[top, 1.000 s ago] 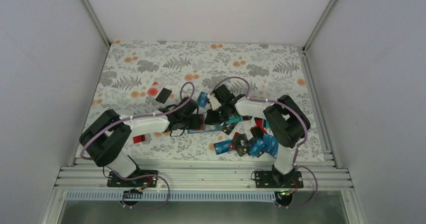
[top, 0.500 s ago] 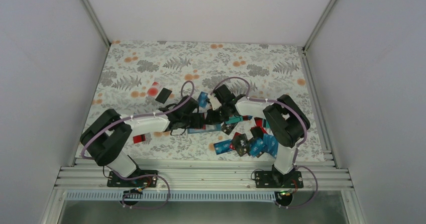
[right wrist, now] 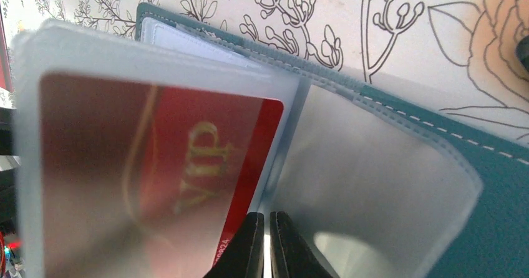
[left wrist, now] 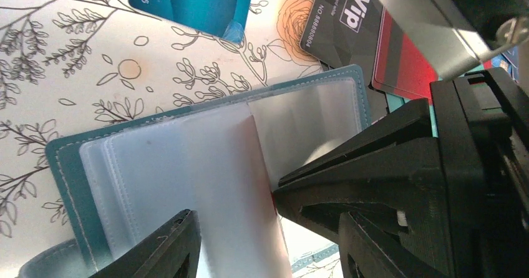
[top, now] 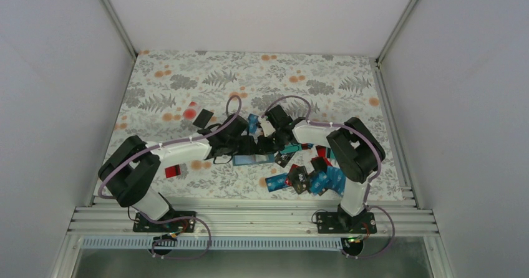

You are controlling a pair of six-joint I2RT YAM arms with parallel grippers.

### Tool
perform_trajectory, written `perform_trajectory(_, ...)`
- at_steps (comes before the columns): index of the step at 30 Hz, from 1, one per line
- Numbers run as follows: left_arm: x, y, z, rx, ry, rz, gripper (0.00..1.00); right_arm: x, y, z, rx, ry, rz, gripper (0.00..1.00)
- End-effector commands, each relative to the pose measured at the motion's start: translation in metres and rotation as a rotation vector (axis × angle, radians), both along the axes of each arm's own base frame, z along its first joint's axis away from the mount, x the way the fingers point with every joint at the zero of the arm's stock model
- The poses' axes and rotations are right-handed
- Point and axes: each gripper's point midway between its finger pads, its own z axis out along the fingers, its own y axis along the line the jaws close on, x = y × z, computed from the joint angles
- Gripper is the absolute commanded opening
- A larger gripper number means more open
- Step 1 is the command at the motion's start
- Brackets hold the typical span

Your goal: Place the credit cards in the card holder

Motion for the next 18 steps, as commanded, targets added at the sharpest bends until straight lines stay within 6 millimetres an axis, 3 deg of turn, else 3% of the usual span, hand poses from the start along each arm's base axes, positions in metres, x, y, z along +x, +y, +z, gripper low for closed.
perform_trajectory(1, 0.002, 0.004, 0.006, 0.049, -0.008, 0.008, 0.56, -0.003, -0.01, -0.02, -0.063, 0.016, -0.003, 0.06)
perform_trajectory(6, 0.002, 0.001, 0.005, 0.058, -0.01, -0.004, 0.54, -0.003, -0.01, -0.02, -0.062, 0.018, -0.001, 0.05)
perform_trajectory(12, 0.003, -0.009, 0.007, 0.031, -0.021, -0.021, 0.45, -0.002, -0.011, -0.019, -0.066, 0.011, -0.005, 0.05)
perform_trajectory(18, 0.005, -0.015, 0.015, 0.024, -0.035, -0.032, 0.42, 0.007, -0.016, -0.004, -0.066, -0.022, -0.026, 0.08)
